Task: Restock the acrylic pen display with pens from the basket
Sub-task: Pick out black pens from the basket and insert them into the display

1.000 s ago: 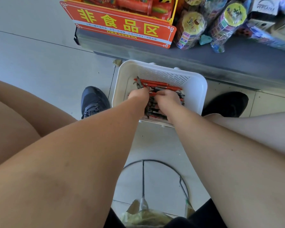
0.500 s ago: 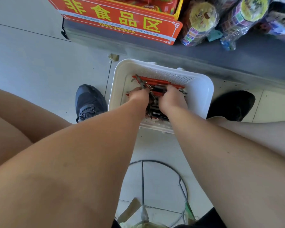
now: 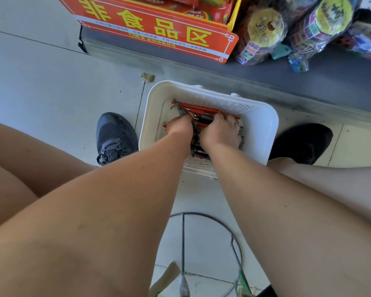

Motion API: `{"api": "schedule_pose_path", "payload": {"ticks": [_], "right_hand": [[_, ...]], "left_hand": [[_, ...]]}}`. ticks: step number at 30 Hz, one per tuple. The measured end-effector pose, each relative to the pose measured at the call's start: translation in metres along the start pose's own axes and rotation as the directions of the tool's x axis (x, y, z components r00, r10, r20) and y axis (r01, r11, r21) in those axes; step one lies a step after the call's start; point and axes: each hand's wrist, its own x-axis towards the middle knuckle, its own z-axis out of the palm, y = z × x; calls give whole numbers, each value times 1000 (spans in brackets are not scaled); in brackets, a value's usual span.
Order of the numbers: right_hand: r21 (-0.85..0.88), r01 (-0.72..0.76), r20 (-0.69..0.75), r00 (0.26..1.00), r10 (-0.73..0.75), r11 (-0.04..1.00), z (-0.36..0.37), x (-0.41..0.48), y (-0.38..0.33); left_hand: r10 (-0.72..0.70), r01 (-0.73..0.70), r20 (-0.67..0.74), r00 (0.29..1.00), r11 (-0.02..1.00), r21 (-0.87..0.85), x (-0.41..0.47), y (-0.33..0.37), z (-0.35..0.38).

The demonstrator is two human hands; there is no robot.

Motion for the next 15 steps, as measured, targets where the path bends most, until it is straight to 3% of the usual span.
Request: {"api": "schedule_pose_path", "payload": {"ticks": [15], "right_hand": [[64,-138,162,979,127,988,-9,-5,-5]], "left_hand": [[-12,18,67,998,995,-101,-10,-3,-14]]}}
